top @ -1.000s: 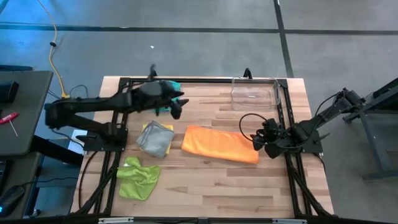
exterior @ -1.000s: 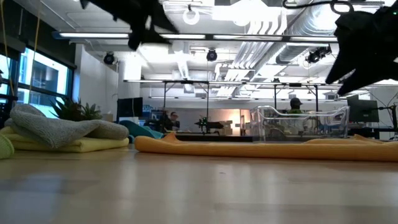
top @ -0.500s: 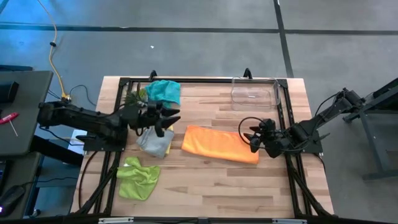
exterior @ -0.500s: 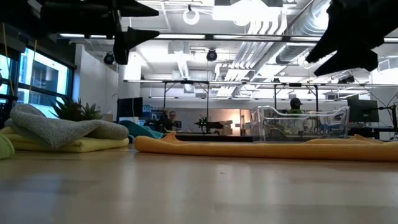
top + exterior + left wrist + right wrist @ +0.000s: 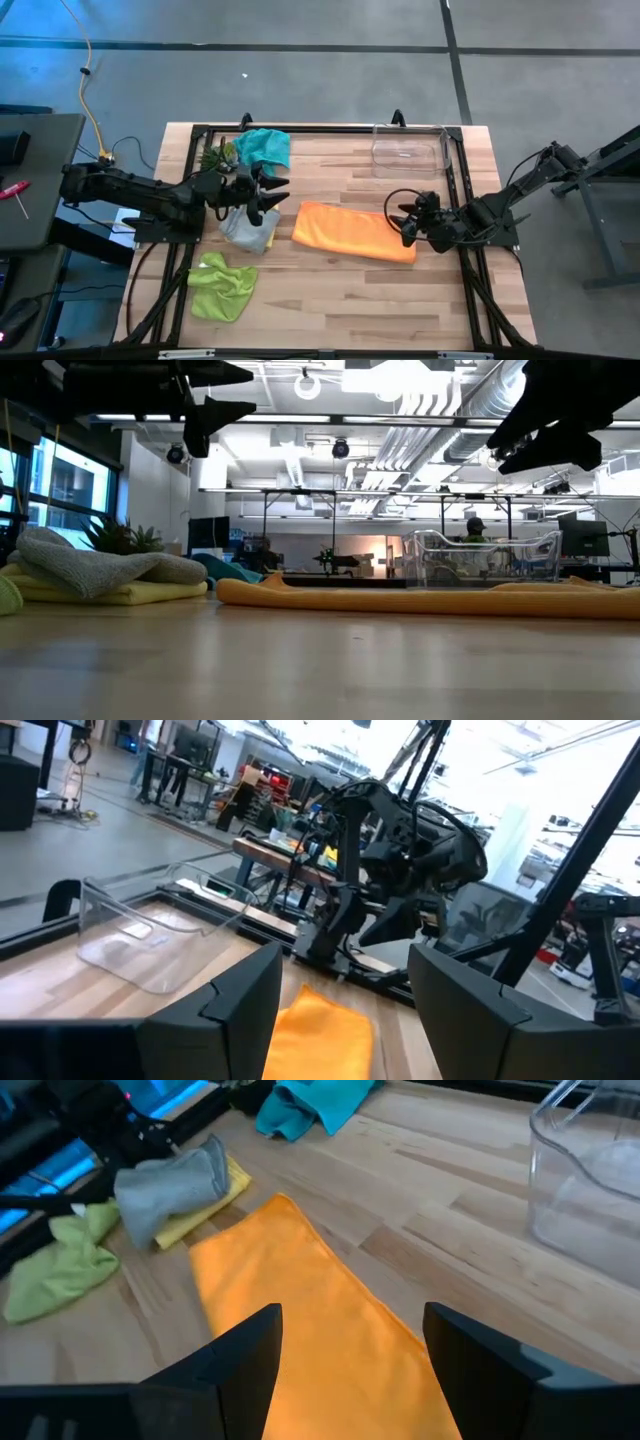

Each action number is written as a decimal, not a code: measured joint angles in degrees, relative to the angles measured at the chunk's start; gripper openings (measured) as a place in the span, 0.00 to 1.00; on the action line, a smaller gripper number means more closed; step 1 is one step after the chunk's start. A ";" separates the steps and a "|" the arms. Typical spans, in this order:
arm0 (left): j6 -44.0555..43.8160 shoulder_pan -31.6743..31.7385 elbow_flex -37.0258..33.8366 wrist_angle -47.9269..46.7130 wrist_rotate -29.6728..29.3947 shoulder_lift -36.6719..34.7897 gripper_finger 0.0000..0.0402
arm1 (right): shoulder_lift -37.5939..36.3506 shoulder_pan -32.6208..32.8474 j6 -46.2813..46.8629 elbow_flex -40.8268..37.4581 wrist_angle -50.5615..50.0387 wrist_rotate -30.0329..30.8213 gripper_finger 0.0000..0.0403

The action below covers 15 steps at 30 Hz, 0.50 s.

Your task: Fold microfiber towels

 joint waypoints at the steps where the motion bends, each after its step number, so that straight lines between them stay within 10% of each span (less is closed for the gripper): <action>1: 0.00 0.00 0.00 0.01 0.00 0.00 0.52 | 0.00 -0.09 0.51 0.00 0.16 -0.09 0.59; 15: 0.15 -0.09 0.00 -0.01 -0.09 0.00 0.52 | 0.00 -2.66 2.51 0.00 0.22 -3.17 0.59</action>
